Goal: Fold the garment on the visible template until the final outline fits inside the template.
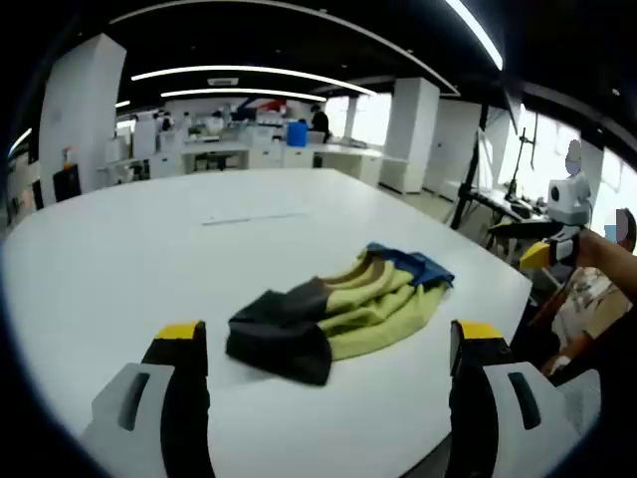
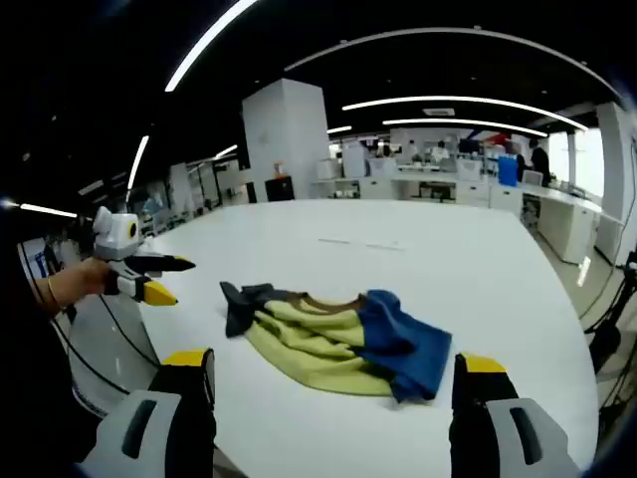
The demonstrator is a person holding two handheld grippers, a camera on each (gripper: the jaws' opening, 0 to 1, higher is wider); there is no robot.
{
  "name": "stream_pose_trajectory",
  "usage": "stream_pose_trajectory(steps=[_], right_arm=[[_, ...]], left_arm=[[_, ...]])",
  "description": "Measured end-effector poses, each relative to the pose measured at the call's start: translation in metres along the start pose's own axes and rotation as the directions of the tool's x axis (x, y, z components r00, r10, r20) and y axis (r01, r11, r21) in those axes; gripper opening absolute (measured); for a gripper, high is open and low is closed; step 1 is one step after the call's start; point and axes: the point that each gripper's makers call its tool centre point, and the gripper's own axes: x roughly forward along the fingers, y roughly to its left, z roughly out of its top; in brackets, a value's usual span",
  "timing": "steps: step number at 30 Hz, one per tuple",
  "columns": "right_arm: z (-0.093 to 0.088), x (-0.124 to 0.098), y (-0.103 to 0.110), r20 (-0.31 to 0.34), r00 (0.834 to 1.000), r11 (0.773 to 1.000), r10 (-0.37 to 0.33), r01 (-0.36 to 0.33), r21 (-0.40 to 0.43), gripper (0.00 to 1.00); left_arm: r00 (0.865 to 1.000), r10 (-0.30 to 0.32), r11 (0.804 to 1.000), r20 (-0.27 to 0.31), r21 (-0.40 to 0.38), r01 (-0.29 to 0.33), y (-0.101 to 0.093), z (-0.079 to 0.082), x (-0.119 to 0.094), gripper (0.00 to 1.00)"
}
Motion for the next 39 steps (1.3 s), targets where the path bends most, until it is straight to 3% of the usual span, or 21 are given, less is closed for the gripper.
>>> stream_pose_trajectory(steps=[4,12,21,39], right_arm=[[0.001,0.0,-0.001,0.001,1.0,1.0,-0.009,0.009,-0.01,0.98],[-0.007,0.001,-0.002,-0.006,1.0,1.0,-0.018,0.018,-0.008,0.98],[-0.016,0.003,-0.001,-0.02,1.0,1.0,-0.009,0.01,0.011,0.97],[-0.006,0.012,-0.005,-0.008,1.0,1.0,-0.012,0.012,-0.015,0.89]], left_arm=[[1.0,-0.001,1.0,0.002,0.011,0.001,-0.001,-0.001,-0.001,0.99],[0.998,-0.015,0.996,-0.057,0.082,0.02,-0.006,-0.012,-0.002,0.99],[0.999,-0.028,0.999,-0.026,0.025,0.028,-0.002,-0.003,-0.002,0.98],[1.0,-0.025,1.0,-0.008,0.004,0.025,0.01,0.0,0.0,0.91]])
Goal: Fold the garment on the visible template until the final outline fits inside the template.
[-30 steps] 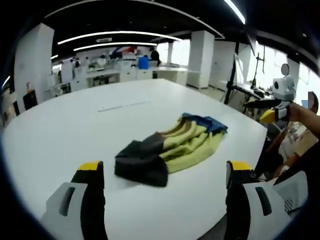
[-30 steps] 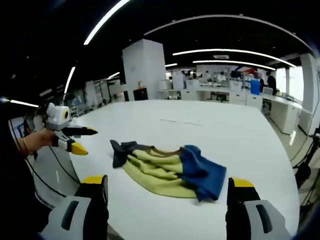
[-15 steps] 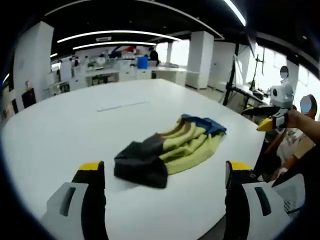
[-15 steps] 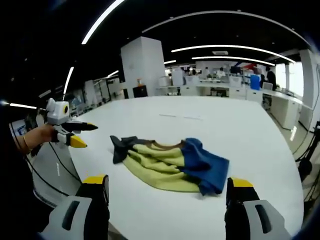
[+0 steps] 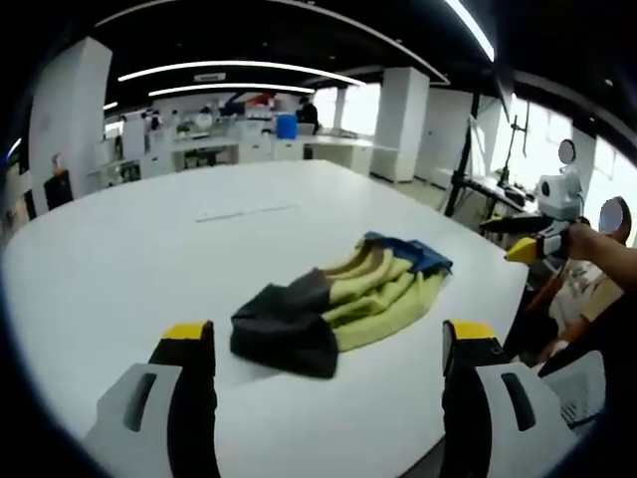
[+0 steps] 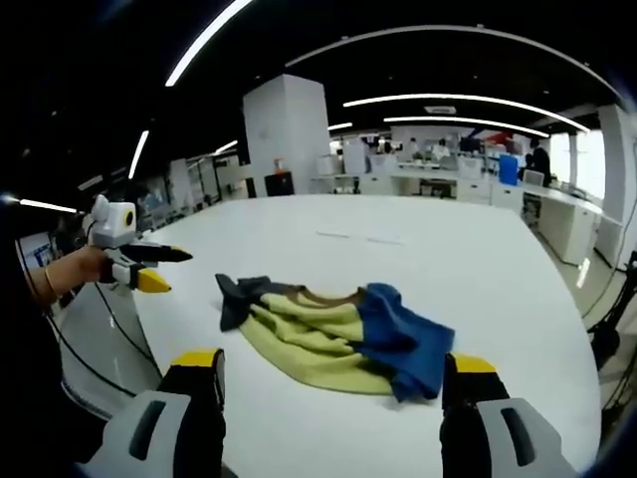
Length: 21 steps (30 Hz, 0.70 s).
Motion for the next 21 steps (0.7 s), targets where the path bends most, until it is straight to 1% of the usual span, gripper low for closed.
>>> stream_pose_trajectory(steps=[7,13,17,19,21], right_arm=[[0.003,0.005,-0.001,-0.006,1.0,1.0,0.009,-0.009,-0.016,0.89],[0.006,0.014,-0.002,-0.017,0.999,0.998,0.032,-0.033,-0.05,0.85],[0.005,0.026,-0.001,-0.032,0.998,0.997,0.059,-0.061,-0.056,0.78],[0.004,0.032,-0.001,-0.043,0.996,0.995,0.073,-0.075,-0.064,0.74],[0.002,0.039,-0.001,-0.057,0.994,0.993,0.088,-0.092,-0.071,0.71]], left_arm=[[1.0,-0.003,1.0,0.001,-0.002,0.003,0.004,0.002,0.004,0.88],[1.0,-0.017,1.0,0.017,-0.021,0.017,0.008,0.01,0.011,0.82],[1.0,-0.027,0.999,0.008,0.025,0.027,0.008,0.011,0.021,0.79],[0.999,-0.035,0.999,-0.011,0.031,0.035,0.009,0.009,0.026,0.76],[0.999,-0.048,0.997,-0.021,0.056,0.05,0.009,0.007,0.031,0.73]])
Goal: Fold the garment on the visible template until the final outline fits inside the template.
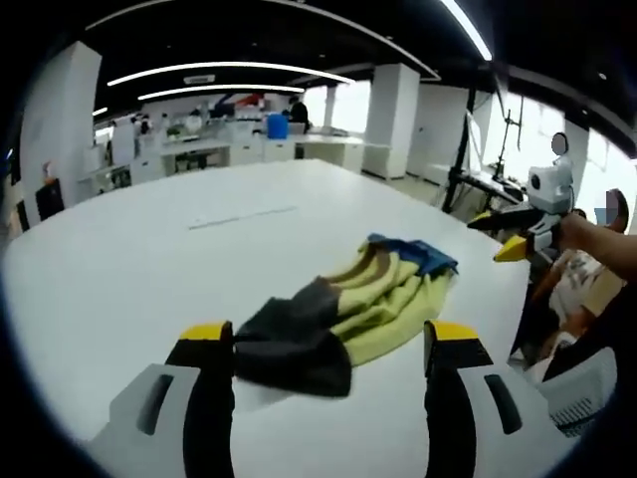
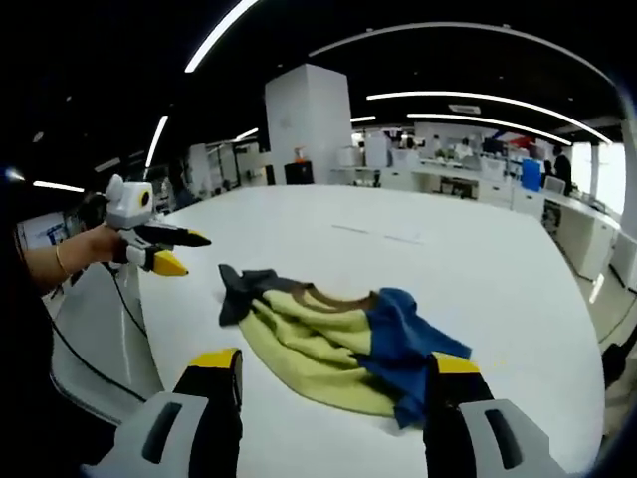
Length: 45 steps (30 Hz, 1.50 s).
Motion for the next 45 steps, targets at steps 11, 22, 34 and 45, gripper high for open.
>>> stream_pose_trajectory(steps=[11,22,34,45], right_arm=[[0.008,0.028,-0.015,-0.008,0.998,0.998,0.061,-0.06,0.005,0.53],[0.004,0.054,-0.048,-0.043,0.997,0.998,0.056,-0.055,0.022,0.39],[-0.015,0.079,-0.068,-0.114,0.992,0.998,0.058,-0.056,0.026,0.26],[-0.032,0.093,-0.079,-0.173,0.984,0.999,0.048,-0.046,0.015,0.13]], left_arm=[[0.997,-0.068,0.997,-0.022,-0.034,0.067,0.008,-0.004,0.022,0.6],[0.995,-0.084,0.996,-0.061,-0.044,0.082,0.026,-0.01,0.043,0.47],[0.988,-0.105,0.994,-0.117,-0.056,0.099,0.036,-0.025,0.071,0.36],[0.982,-0.089,0.995,-0.169,-0.058,0.08,0.045,-0.041,0.084,0.22]])
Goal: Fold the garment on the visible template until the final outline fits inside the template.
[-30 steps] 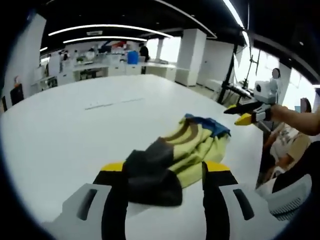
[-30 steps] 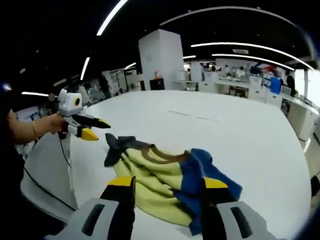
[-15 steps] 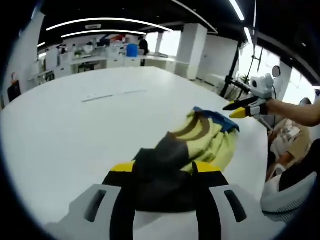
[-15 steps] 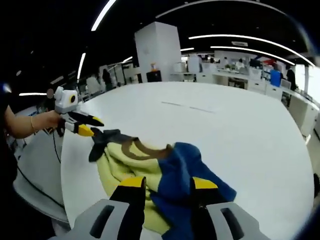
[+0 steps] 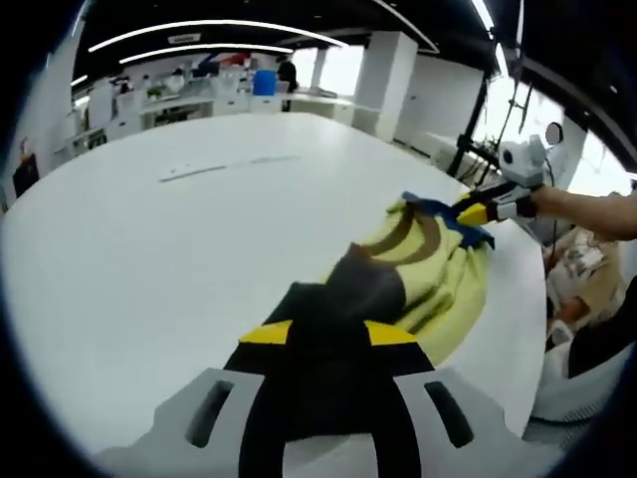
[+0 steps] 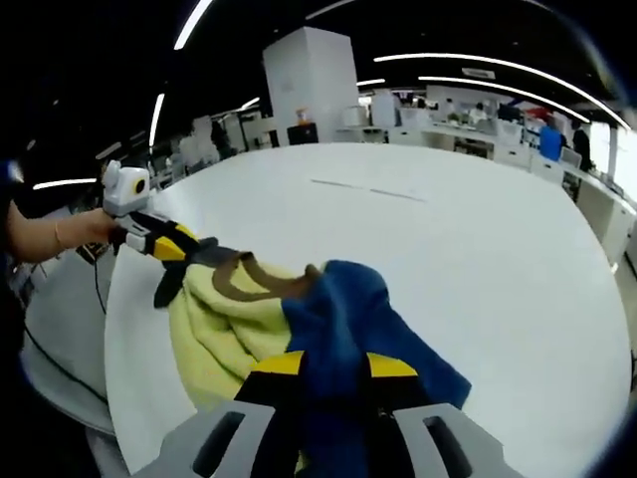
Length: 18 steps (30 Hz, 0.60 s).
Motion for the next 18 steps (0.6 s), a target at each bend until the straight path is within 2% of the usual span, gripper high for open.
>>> stream_pose_trajectory(steps=[3,7,10,12,18], right_arm=[[-0.003,0.0,-0.002,-0.011,1.0,1.0,-0.011,0.011,-0.02,0.06],[-0.001,-0.002,0.0,-0.006,1.0,1.0,-0.012,0.012,-0.017,0.0],[-0.001,-0.003,0.001,-0.006,1.0,1.0,-0.014,0.014,-0.013,0.0],[-0.001,-0.004,0.002,-0.007,1.0,1.0,-0.014,0.014,-0.017,0.0],[0.0,-0.007,0.005,-0.004,1.0,0.999,-0.021,0.021,-0.031,0.0]], left_arm=[[1.0,0.025,1.0,0.0,-0.001,-0.025,0.007,-0.001,0.0,0.15],[0.999,0.045,0.999,0.02,-0.014,-0.044,0.011,0.001,-0.002,0.01],[0.999,0.032,0.999,0.021,0.009,-0.032,0.006,0.001,-0.002,0.04],[0.999,0.032,0.999,0.0,0.024,-0.032,0.004,-0.003,-0.001,0.05],[0.999,0.05,0.998,-0.002,0.026,-0.05,0.007,-0.004,0.0,0.0]])
